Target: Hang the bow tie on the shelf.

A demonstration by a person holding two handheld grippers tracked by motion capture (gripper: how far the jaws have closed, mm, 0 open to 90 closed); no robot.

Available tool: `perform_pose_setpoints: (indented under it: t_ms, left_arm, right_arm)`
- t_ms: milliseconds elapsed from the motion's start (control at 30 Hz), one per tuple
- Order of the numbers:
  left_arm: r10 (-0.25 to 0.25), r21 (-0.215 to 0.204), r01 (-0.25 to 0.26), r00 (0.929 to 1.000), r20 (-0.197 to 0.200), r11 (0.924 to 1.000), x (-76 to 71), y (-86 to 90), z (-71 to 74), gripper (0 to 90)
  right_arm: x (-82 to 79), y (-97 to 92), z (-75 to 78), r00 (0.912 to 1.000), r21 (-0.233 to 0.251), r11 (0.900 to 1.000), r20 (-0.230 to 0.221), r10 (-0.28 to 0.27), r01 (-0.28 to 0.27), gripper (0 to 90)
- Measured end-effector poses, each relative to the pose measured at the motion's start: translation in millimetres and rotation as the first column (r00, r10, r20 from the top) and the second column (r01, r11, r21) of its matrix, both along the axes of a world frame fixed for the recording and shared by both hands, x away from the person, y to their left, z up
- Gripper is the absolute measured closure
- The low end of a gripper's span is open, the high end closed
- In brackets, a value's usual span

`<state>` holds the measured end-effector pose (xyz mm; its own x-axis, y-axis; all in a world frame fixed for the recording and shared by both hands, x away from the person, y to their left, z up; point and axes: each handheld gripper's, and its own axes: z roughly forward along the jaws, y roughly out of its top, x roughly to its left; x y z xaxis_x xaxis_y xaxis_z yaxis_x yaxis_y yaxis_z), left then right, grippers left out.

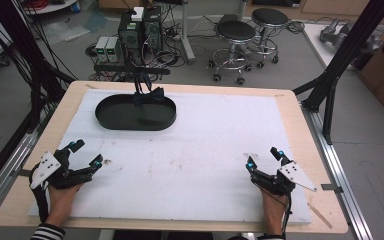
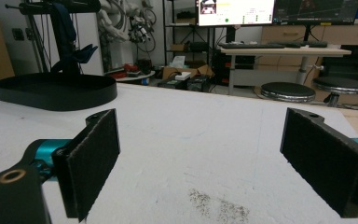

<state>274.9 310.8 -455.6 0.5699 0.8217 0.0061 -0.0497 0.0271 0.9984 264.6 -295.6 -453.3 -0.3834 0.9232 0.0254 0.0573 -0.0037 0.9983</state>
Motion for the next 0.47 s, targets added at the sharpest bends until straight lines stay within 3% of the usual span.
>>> perform_pose_setpoints:
  t_ms: [100, 233, 467]
  left_arm:
    - [-0.001, 0.027, 0.001, 1.0000, 0.004, 0.9996, -0.2, -1.4, 0.2, 14.1]
    - [-0.004, -0.003, 0.004, 1.0000, -0.006, 1.0000, 0.8, 0.7, 0.0, 14.0]
    - [-0.004, 0.004, 0.004, 1.0000, -0.006, 1.0000, 0.6, 0.1, 0.0, 14.1]
  right_arm:
    - [-0.3, -0.2, 0.0, 1.0000, 0.003, 1.0000, -0.003, -0.001, 0.001, 11.0]
    - [-0.4, 0.0, -0.2, 1.0000, 0.002, 1.0000, -0.001, -0.003, 0.003, 10.9]
    - [-0.4, -0.3, -0.1, 1.0000, 0.007, 1.0000, -0.003, 0.000, 0.000, 10.9]
